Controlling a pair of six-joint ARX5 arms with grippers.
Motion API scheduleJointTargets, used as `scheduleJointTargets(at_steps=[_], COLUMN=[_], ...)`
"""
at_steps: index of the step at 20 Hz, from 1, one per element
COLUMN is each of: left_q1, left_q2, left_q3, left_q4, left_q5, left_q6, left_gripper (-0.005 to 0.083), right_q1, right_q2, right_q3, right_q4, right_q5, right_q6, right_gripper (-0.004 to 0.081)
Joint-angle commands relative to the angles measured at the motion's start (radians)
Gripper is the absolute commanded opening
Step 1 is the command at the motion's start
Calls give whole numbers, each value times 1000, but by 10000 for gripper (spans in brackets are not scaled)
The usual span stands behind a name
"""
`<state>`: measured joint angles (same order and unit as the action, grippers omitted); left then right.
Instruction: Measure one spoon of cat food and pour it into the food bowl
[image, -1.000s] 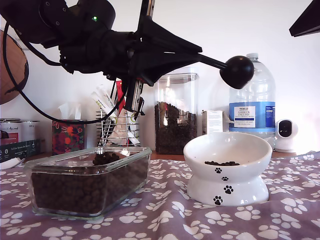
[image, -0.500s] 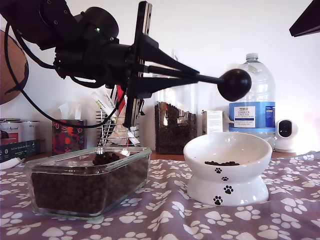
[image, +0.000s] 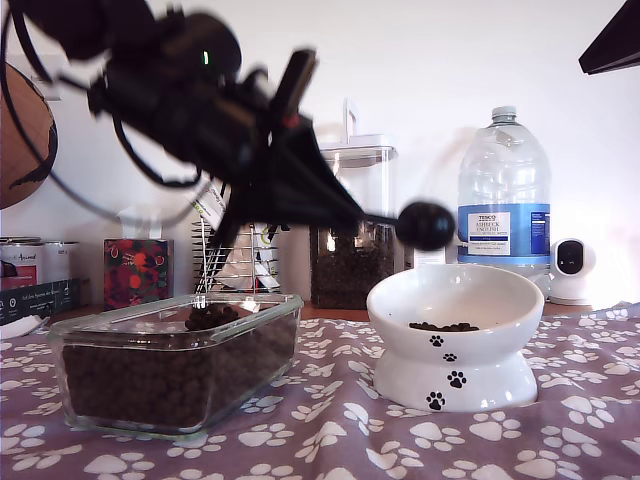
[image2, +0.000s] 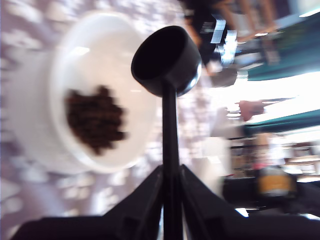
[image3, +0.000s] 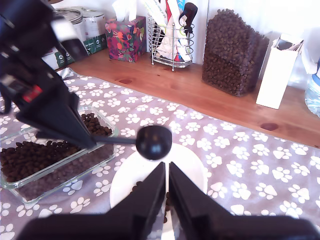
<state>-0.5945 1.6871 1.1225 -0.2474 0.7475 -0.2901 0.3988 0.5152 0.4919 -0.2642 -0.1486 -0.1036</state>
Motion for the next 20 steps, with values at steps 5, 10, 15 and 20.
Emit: scheduleJointTargets(at_steps=[5, 10, 15, 20], left_q1=[-51, -56, -56, -57], left_q2=[-228, -356, -433, -547], left_q3=[27, 27, -11, -231], left_q4=[-156, -318, -367, -180], left_q5=[-303, -599, -786, -929], left_q6=[228, 319, 335, 335], left_gripper=[-21, -21, -21, -21], right_q1=[-6, -6, 5, 14], right_q2=[5, 24, 142, 282], right_q3=[14, 14, 14, 14], right_q4=[-3, 29, 127, 188], right_q5=[-2, -97, -243, -373], right_q6=[-1, -2, -2, 17], right_gripper=[-11, -11, -11, -11])
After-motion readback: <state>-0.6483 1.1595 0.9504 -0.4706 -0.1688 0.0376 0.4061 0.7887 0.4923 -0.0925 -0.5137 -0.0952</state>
